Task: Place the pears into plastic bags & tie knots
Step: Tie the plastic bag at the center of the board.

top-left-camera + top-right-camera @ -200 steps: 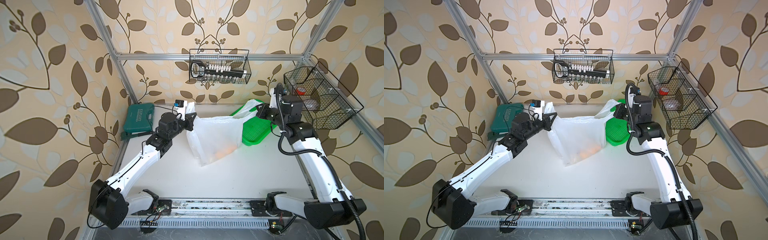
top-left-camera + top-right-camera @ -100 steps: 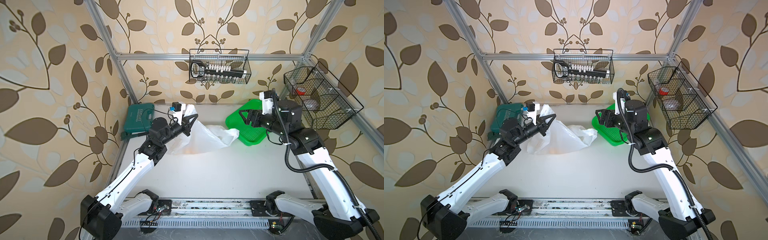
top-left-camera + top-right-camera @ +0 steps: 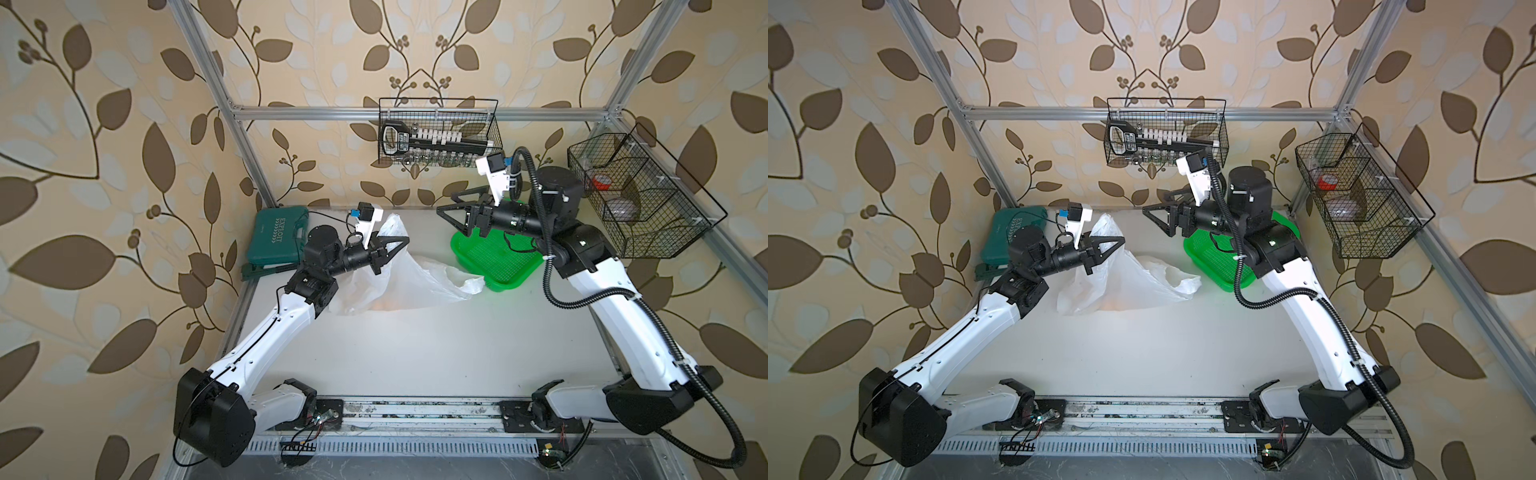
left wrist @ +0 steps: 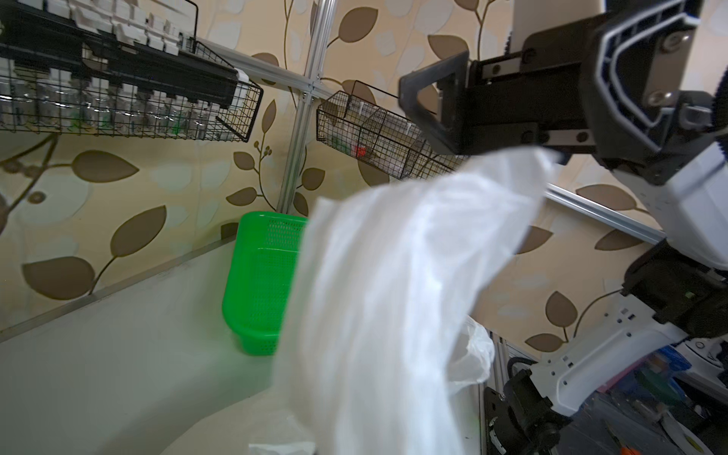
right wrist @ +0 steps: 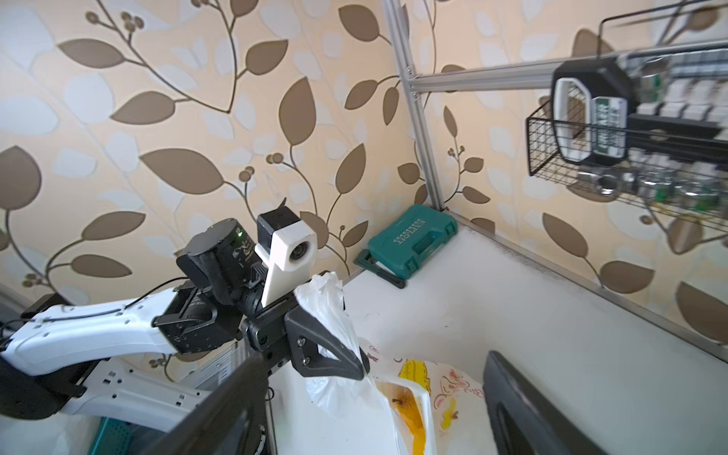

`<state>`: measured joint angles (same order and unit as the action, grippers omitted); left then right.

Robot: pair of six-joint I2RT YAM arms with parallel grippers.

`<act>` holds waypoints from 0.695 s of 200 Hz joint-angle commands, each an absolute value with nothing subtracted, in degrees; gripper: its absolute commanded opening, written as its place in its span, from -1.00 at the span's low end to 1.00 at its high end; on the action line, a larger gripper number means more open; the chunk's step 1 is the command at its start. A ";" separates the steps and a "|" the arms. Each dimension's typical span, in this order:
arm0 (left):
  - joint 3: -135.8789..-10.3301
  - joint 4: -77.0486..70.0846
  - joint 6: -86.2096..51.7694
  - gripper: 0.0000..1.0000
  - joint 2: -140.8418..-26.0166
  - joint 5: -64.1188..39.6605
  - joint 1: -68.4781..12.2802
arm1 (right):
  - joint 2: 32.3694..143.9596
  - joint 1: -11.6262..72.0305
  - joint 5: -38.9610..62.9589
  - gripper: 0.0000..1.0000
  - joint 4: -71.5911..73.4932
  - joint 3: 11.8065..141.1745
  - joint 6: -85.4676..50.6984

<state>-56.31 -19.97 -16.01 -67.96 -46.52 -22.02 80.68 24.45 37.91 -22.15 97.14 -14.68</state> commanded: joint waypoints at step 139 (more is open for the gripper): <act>-61.02 -27.36 -21.10 -1.00 -69.65 -56.84 -20.65 | 93.27 30.61 53.73 0.62 -11.19 102.39 -15.79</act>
<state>-61.21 -23.33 -20.16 -70.61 -54.35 -21.28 92.16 30.37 51.00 -15.05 103.00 -14.24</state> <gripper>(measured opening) 0.045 0.823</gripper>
